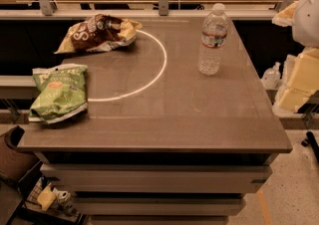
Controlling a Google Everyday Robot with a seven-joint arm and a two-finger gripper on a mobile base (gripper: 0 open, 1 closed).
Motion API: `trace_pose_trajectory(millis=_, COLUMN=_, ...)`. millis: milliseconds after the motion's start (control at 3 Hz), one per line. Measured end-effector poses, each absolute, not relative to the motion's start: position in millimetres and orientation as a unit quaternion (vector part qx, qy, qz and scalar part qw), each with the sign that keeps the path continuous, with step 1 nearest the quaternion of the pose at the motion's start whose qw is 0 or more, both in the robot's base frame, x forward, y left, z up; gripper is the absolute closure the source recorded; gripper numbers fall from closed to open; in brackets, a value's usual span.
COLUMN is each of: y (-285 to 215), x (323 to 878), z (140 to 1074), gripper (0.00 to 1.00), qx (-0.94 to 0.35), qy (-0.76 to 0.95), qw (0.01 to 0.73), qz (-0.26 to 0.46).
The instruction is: Pick brown chip bag
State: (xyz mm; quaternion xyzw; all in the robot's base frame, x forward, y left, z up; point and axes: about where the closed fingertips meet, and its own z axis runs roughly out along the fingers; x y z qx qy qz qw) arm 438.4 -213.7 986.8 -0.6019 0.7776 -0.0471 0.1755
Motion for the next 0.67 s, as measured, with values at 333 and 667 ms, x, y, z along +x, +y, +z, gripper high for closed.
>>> trace_pose_trajectory(millis=333, y=-213.7, x=438.4, z=987.0, gripper=0.00, qx=-0.602, qy=0.778, qw=0.176, qz=-0.047)
trace_pose_trajectory(millis=667, y=-209.8, x=443.3, z=1000.7, gripper=0.00, qx=-0.601, qy=0.774, qw=0.191, qz=-0.058)
